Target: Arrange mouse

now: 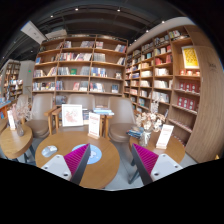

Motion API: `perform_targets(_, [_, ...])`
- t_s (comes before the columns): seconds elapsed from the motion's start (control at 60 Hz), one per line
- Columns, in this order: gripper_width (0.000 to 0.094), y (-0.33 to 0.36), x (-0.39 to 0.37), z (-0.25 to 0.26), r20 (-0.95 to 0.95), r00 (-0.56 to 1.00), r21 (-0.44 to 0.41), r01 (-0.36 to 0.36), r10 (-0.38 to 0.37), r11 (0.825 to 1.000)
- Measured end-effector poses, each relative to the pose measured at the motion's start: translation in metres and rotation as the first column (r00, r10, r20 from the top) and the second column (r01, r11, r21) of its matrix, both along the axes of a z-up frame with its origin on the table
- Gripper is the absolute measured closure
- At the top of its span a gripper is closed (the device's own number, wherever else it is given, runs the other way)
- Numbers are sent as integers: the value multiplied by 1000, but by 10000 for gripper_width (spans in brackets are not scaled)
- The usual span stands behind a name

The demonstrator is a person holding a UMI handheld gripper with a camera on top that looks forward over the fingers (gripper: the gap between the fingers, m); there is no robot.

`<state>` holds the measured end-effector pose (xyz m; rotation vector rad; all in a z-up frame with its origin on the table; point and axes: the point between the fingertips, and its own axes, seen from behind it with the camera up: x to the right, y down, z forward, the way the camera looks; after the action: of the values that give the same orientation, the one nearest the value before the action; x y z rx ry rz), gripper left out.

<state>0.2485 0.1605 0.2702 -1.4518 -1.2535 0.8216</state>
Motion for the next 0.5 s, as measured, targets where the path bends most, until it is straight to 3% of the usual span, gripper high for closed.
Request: perform_targets(0.5, [81,-58,-2,-73,110,992,-18,-67,68,998])
